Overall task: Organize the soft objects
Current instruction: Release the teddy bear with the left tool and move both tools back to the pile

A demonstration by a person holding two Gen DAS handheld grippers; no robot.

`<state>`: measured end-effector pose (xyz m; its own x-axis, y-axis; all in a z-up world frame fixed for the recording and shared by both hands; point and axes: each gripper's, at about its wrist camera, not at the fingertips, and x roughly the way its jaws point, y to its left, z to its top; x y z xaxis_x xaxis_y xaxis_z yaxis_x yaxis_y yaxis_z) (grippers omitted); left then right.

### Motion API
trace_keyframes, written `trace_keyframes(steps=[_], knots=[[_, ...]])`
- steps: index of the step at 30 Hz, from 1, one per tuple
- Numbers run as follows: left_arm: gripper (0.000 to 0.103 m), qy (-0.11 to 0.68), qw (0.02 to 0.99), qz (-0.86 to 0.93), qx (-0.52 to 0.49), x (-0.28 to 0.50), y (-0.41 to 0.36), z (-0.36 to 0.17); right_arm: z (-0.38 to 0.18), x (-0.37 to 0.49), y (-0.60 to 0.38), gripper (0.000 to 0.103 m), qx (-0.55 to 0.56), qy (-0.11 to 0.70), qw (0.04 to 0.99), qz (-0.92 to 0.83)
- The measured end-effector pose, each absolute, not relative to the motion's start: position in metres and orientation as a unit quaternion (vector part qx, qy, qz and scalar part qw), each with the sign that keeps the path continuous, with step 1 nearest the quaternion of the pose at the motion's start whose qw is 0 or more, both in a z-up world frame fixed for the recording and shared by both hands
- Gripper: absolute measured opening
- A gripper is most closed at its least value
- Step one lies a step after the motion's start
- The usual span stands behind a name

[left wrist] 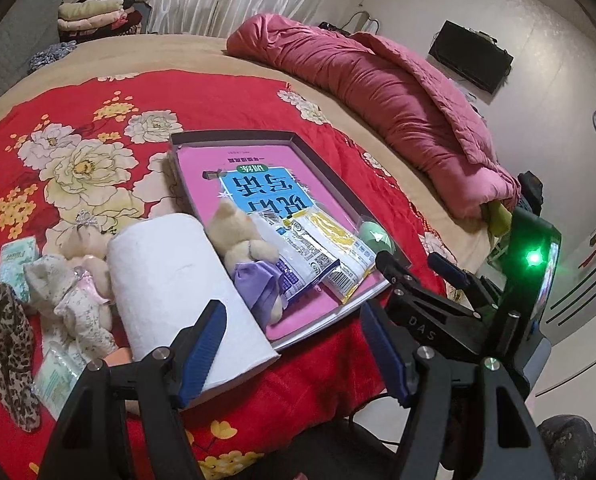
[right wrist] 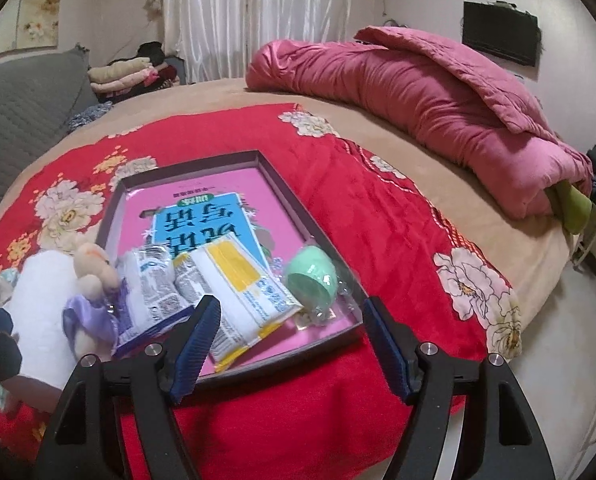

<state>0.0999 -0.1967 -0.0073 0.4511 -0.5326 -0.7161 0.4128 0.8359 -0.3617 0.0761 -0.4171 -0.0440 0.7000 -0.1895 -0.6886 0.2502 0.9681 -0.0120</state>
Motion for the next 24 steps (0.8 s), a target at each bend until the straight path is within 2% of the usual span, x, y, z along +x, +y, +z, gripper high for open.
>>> trace_keyframes(steps=[13, 24], knots=[[0.069, 0.408, 0.869, -0.270, -0.069, 0.080, -0.171, 0.010, 0.001, 0.059, -0.395, 0.078, 0.064, 0.295, 0.951, -0.065], [0.069, 0.390, 0.890, -0.216, -0.096, 0.077, -0.108, 0.026, 0.040, 0.051, -0.332, 0.078, 0.026, 0.267, 0.963, 0.000]])
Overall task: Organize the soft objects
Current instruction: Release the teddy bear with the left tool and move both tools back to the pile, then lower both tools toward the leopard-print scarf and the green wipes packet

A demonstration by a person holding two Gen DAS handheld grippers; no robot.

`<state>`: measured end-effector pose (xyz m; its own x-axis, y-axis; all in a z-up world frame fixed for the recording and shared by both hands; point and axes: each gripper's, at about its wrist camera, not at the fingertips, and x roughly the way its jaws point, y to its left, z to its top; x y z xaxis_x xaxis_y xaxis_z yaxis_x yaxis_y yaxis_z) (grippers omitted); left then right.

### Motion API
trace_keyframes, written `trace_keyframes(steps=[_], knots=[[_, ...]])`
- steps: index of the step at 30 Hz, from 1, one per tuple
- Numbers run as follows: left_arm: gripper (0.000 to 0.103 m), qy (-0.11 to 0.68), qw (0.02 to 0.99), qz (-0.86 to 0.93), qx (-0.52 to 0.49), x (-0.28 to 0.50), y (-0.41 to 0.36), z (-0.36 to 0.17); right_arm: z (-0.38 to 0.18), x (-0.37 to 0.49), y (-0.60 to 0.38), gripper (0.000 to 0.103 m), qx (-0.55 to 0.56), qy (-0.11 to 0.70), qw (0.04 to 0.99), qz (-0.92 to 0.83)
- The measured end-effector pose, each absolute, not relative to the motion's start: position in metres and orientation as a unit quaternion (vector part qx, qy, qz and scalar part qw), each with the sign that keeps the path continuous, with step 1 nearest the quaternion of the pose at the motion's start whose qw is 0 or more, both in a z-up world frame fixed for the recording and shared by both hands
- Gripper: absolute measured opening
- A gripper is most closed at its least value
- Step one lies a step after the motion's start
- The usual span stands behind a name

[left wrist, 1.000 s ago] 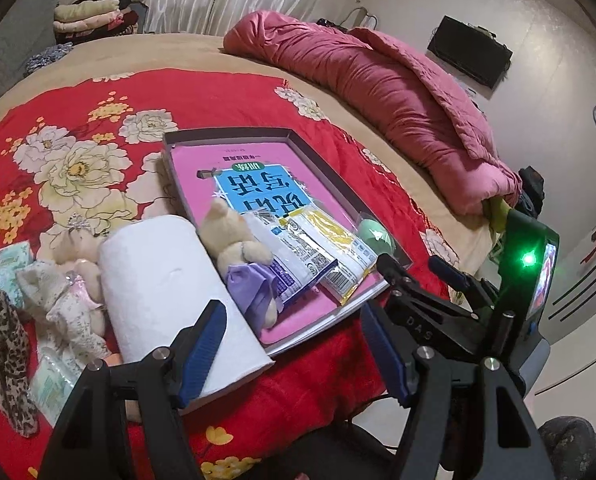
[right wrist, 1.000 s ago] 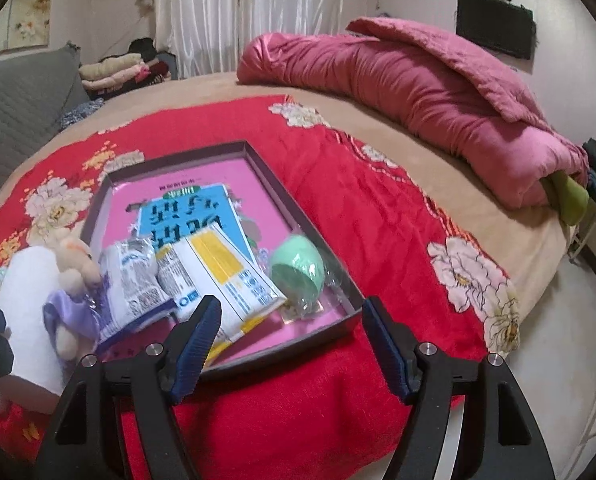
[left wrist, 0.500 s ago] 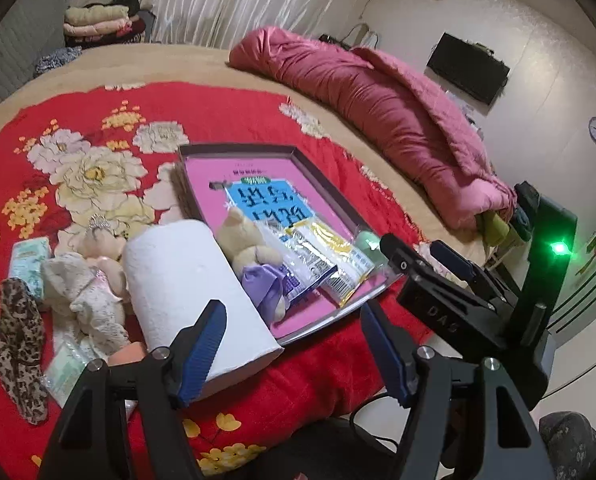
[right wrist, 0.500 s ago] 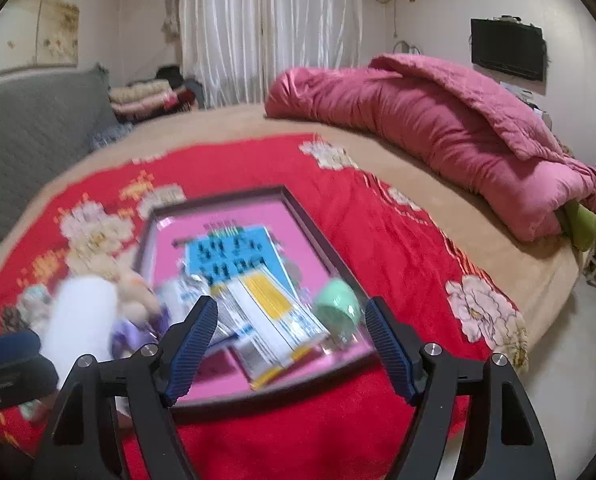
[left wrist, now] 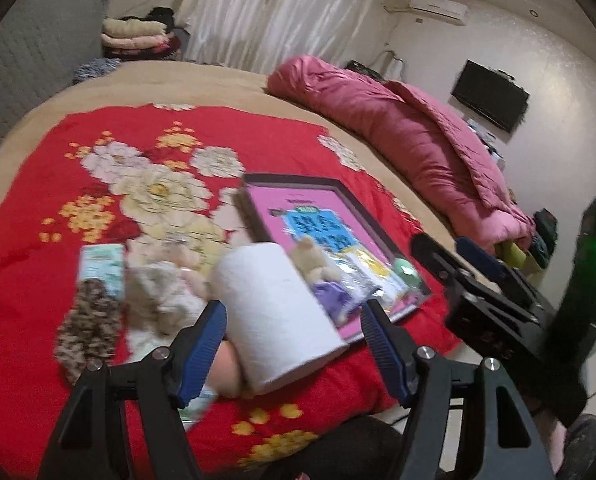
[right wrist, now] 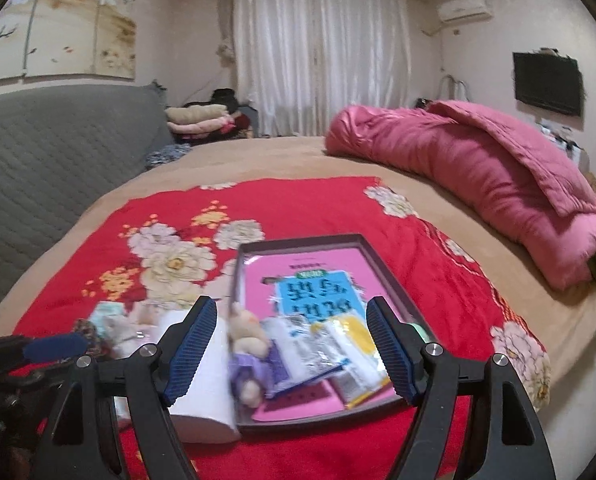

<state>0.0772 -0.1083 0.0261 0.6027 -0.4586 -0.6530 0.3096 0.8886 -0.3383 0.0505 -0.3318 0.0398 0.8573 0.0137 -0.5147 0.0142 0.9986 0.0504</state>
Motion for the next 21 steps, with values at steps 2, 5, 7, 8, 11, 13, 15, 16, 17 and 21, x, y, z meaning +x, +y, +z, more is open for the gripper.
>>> trace_keyframes(steps=[2, 5, 7, 8, 11, 13, 15, 16, 17, 21], knots=[[0.069, 0.390, 0.892, -0.206, -0.102, 0.077, -0.097, 0.027, 0.044, 0.048, -0.322, 0.078, 0.021, 0.266, 0.964, 0.009], [0.069, 0.386, 0.894, -0.193, -0.118, 0.075, -0.075, 0.028, 0.049, 0.044, -0.309, 0.078, 0.012, 0.263, 0.965, 0.020], [0.069, 0.382, 0.897, -0.184, -0.123, 0.074, -0.063, 0.029, 0.054, 0.042, -0.300, 0.078, 0.003, 0.260, 0.965, 0.027], [0.069, 0.381, 0.898, -0.179, -0.125, 0.074, -0.058, 0.030, 0.055, 0.041, -0.297, 0.078, 0.001, 0.258, 0.966, 0.030], [0.069, 0.377, 0.902, -0.162, -0.134, 0.072, -0.040, 0.032, 0.060, 0.037, -0.285, 0.078, -0.008, 0.256, 0.966, 0.040], [0.069, 0.374, 0.903, -0.152, -0.144, 0.070, -0.026, 0.033, 0.063, 0.034, -0.276, 0.078, -0.013, 0.256, 0.965, 0.048], [0.069, 0.373, 0.905, -0.141, -0.151, 0.069, -0.015, 0.033, 0.066, 0.032, -0.269, 0.078, -0.020, 0.254, 0.965, 0.057], [0.069, 0.370, 0.907, -0.133, -0.153, 0.069, -0.008, 0.034, 0.066, 0.032, -0.266, 0.078, -0.024, 0.253, 0.965, 0.061], [0.069, 0.368, 0.908, -0.126, -0.155, 0.068, -0.002, 0.035, 0.067, 0.030, -0.260, 0.078, -0.029, 0.252, 0.965, 0.067], [0.069, 0.367, 0.909, -0.105, -0.169, 0.066, 0.023, 0.034, 0.068, 0.026, -0.243, 0.078, -0.044, 0.254, 0.963, 0.084]])
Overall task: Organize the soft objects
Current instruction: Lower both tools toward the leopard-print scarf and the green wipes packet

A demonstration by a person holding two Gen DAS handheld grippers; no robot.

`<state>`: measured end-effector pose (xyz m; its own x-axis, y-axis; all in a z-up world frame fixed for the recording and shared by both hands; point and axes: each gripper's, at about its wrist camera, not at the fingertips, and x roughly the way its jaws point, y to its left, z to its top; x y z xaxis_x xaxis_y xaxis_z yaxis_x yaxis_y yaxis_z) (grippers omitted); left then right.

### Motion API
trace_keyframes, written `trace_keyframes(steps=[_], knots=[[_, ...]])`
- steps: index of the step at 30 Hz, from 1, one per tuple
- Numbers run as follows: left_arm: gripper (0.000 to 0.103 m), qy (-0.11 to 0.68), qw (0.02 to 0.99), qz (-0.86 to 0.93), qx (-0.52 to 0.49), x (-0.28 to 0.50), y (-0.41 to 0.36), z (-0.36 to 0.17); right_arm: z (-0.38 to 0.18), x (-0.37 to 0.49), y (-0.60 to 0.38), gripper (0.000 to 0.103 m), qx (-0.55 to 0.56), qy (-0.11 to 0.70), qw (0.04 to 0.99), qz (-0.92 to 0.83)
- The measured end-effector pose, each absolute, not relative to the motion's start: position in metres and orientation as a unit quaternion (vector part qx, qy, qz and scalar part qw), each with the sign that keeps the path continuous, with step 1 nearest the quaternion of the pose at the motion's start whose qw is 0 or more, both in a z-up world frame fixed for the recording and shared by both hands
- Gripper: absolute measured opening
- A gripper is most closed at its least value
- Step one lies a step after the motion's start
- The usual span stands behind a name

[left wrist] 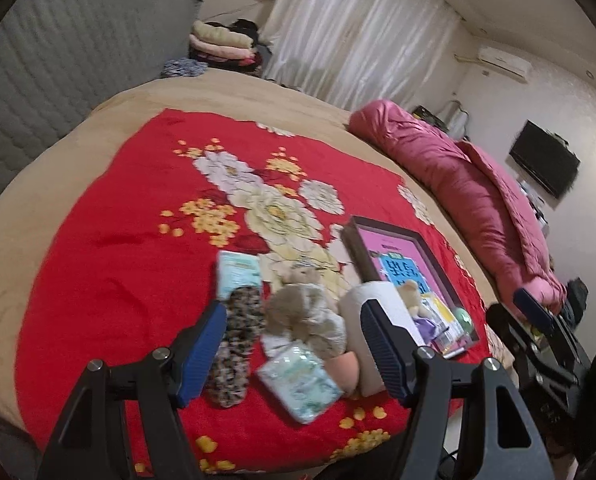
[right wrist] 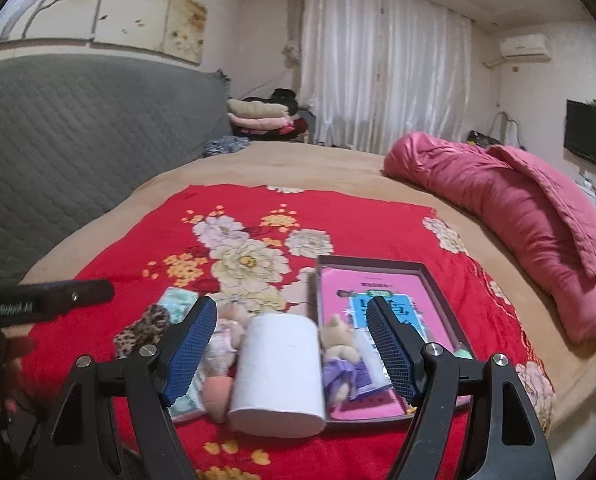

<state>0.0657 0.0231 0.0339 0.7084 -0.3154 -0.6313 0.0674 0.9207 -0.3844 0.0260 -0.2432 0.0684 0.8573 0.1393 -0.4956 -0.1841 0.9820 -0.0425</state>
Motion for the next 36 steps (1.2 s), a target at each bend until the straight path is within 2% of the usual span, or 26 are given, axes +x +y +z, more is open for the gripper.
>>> trace_keyframes(steps=[11, 36], knots=[[0.069, 0.384, 0.906, -0.069, -0.165, 0.064, 0.048, 0.024, 0.061, 0.014, -0.195, 0.078, -0.081, 0.264, 0.950, 0.144], [0.069, 0.464, 0.868, -0.065, -0.165, 0.081, 0.033, -0.040, 0.002, 0.017, -0.146, 0.079, -0.124, 0.343, 0.897, 0.249]])
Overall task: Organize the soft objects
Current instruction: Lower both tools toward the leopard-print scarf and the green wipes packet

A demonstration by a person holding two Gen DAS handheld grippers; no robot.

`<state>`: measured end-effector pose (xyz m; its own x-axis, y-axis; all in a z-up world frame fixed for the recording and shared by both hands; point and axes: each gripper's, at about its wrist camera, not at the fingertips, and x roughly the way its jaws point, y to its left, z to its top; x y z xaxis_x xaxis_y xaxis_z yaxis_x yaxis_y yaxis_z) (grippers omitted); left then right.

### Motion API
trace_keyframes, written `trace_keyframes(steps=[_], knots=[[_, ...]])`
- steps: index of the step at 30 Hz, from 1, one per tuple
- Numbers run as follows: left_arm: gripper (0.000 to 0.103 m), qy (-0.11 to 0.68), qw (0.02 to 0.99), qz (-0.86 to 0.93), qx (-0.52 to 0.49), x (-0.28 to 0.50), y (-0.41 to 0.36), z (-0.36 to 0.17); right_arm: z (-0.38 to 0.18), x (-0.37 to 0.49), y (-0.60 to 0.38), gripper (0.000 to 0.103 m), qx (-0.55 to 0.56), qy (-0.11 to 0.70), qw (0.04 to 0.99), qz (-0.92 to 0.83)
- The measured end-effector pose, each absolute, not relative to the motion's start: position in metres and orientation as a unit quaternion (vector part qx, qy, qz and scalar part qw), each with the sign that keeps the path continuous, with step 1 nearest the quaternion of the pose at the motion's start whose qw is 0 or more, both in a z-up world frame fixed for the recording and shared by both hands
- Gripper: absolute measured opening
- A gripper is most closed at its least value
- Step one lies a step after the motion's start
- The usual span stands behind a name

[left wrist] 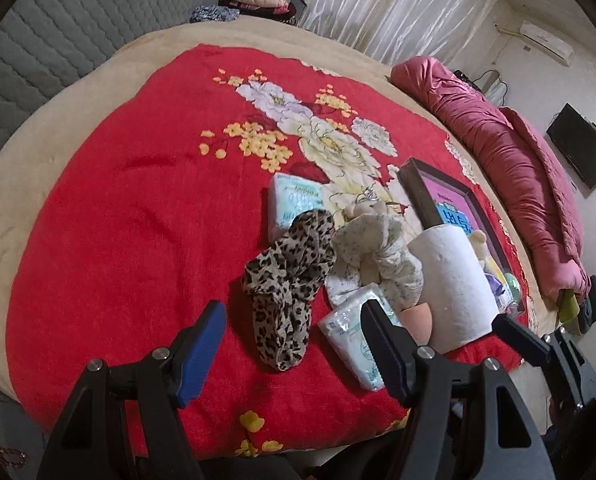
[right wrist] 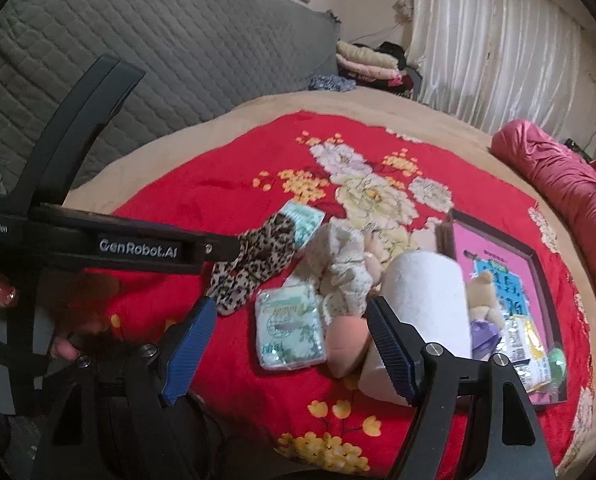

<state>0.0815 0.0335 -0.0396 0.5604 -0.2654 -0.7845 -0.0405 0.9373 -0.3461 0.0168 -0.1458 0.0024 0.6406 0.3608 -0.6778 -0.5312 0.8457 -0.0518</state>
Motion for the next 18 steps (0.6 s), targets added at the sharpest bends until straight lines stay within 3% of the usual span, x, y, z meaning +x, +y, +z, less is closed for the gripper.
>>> trace_keyframes(steps=[18], knots=[[0.069, 0.492, 0.852, -0.036, -0.175, 0.106, 0.040, -0.087, -0.042, 0.038, -0.124, 0.079, -0.157, 0.377, 0.873, 0.265]])
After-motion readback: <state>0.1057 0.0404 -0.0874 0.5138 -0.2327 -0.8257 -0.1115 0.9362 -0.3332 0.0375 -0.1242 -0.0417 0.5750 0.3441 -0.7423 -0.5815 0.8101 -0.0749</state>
